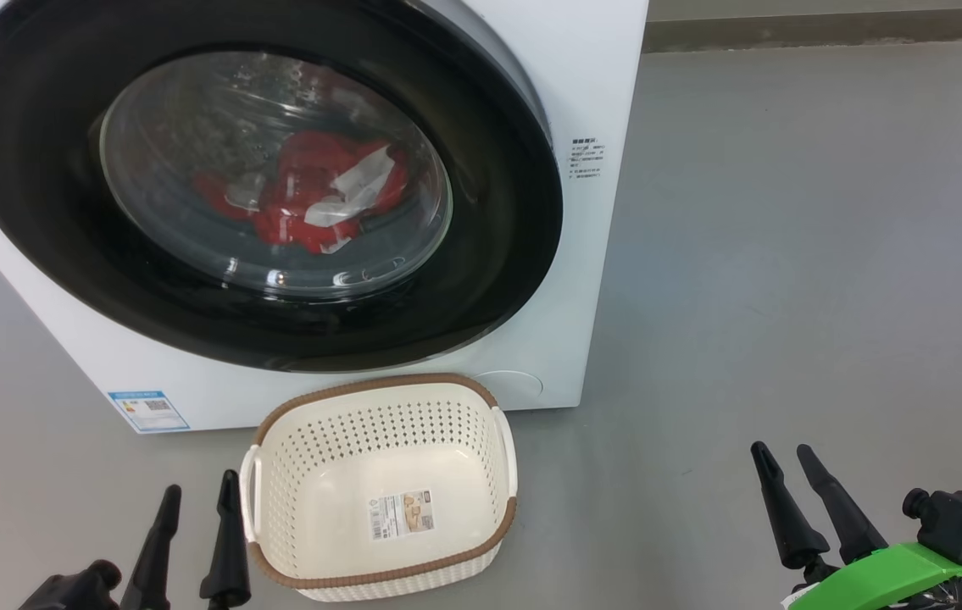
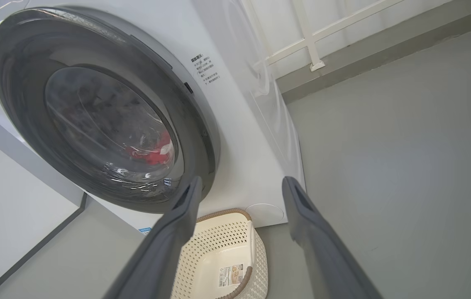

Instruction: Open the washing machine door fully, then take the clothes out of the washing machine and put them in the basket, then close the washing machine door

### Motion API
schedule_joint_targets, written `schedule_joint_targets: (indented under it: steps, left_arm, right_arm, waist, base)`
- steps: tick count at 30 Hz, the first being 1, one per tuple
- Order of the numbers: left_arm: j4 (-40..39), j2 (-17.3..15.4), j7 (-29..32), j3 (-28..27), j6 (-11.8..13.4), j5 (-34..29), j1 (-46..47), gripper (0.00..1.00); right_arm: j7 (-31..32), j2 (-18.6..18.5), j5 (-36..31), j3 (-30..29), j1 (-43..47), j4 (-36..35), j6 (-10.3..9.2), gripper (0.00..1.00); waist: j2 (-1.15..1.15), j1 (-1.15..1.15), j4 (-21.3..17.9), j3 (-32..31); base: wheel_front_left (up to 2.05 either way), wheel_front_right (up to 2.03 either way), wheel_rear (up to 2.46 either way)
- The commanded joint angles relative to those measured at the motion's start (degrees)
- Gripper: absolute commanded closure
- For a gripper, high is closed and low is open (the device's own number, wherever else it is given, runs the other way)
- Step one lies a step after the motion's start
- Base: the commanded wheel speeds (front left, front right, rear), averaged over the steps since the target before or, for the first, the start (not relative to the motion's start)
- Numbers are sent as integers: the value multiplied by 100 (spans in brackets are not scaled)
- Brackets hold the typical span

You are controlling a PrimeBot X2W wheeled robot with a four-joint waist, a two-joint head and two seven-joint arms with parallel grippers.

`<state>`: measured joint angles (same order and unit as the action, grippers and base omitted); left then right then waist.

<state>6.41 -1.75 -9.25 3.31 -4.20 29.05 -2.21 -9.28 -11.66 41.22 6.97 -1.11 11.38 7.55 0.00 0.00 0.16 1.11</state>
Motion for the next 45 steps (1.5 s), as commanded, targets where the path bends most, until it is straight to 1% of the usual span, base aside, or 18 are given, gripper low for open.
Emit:
schedule_joint_targets:
  steps: [1,10,22,30,45]
  left_arm:
    - [-196,-76,-81,-123,56,-174,54,0]
    - [-295,-88,-233,-98,82,-759,9,0]
    - [-362,-102,-435,-100,126,-1460,-97,0]
    - [-377,-113,-575,-96,157,-1950,-167,0]
    - [-263,-113,-575,-108,146,-1832,-141,0]
  right_arm:
    - [-80,-122,-153,136,-31,-183,-5,0]
    - [-231,-201,-570,124,34,-245,-5,0]
    - [-432,-279,-1048,-51,277,-311,-6,0]
    - [-572,-276,-1458,-121,411,-320,-6,0]
    - [-572,-190,-1550,-408,447,-332,-6,0]
  waist:
    - [0,0,2,3]
    - [0,0,5,13]
    - [0,0,2,-56]
    - [0,0,-40,-65]
    - [0,0,-27,-23]
  base:
    - [0,0,0]
    - [0,0,0]
    - [0,0,0]
    - [0,0,0]
    - [0,0,0]
